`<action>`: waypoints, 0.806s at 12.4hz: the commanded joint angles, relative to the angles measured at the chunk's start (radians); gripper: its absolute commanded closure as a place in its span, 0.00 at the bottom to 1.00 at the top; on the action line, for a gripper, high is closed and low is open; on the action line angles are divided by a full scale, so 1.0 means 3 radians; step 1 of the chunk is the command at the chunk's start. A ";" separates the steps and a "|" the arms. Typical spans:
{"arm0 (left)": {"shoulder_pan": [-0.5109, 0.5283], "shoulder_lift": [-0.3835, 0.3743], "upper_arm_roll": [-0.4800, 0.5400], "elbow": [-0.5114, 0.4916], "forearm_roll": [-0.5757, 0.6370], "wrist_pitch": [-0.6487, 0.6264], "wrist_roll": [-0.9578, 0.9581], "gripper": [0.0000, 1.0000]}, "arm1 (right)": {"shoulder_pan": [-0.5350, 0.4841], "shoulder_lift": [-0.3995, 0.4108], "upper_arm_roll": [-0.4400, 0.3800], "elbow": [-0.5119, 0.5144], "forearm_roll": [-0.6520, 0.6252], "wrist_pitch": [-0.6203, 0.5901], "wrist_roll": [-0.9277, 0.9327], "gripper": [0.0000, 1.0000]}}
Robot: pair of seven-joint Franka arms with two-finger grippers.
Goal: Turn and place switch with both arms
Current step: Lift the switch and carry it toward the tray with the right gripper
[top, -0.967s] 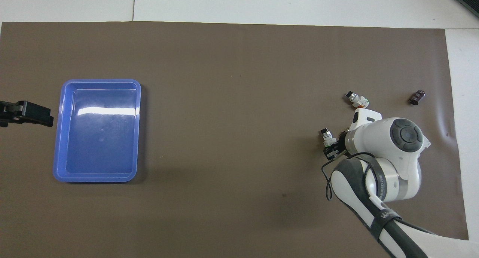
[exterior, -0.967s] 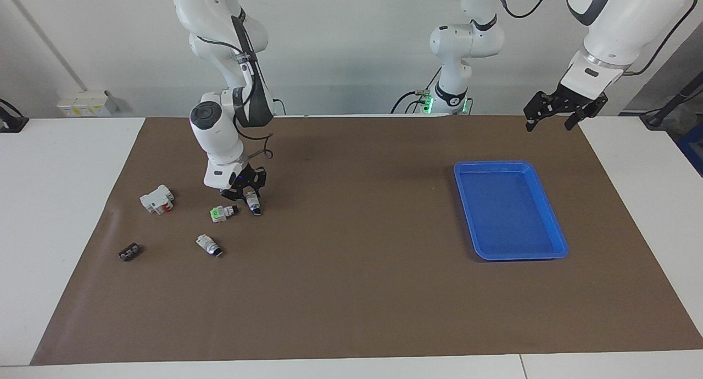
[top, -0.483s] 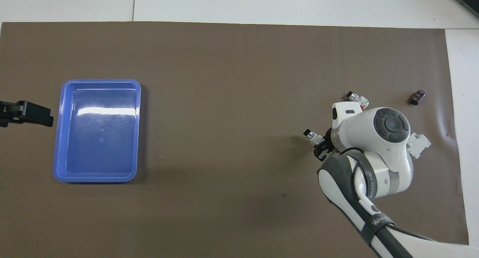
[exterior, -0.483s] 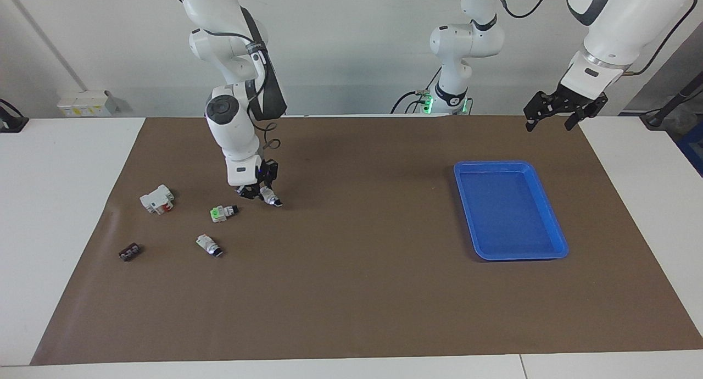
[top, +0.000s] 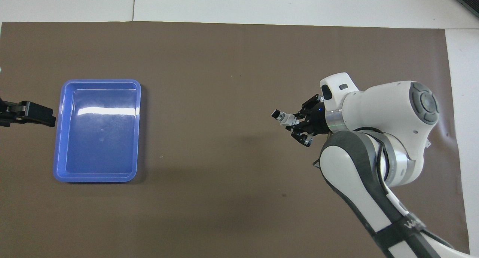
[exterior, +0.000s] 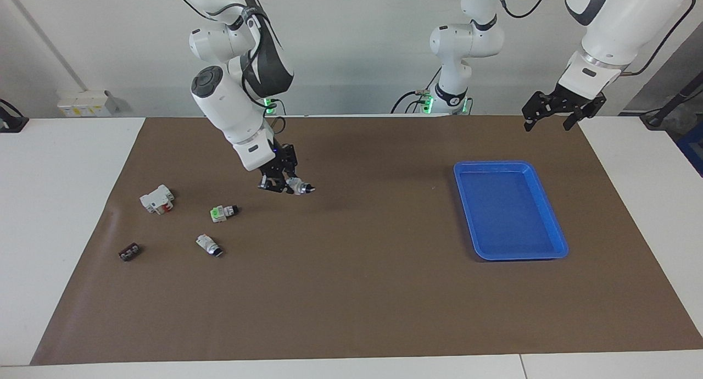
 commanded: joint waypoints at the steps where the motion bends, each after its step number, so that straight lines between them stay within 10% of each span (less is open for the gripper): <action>1: -0.0023 -0.0086 0.0020 -0.0041 0.0025 -0.0043 -0.0035 0.00 | 0.0034 -0.0070 0.0130 0.0074 0.0690 0.0053 -0.0334 1.00; 10: 0.0084 -0.0188 0.0030 -0.0123 -0.1133 -0.0114 -0.0718 0.07 | 0.0622 -0.0152 0.0438 0.0125 0.1250 0.1434 -0.0412 1.00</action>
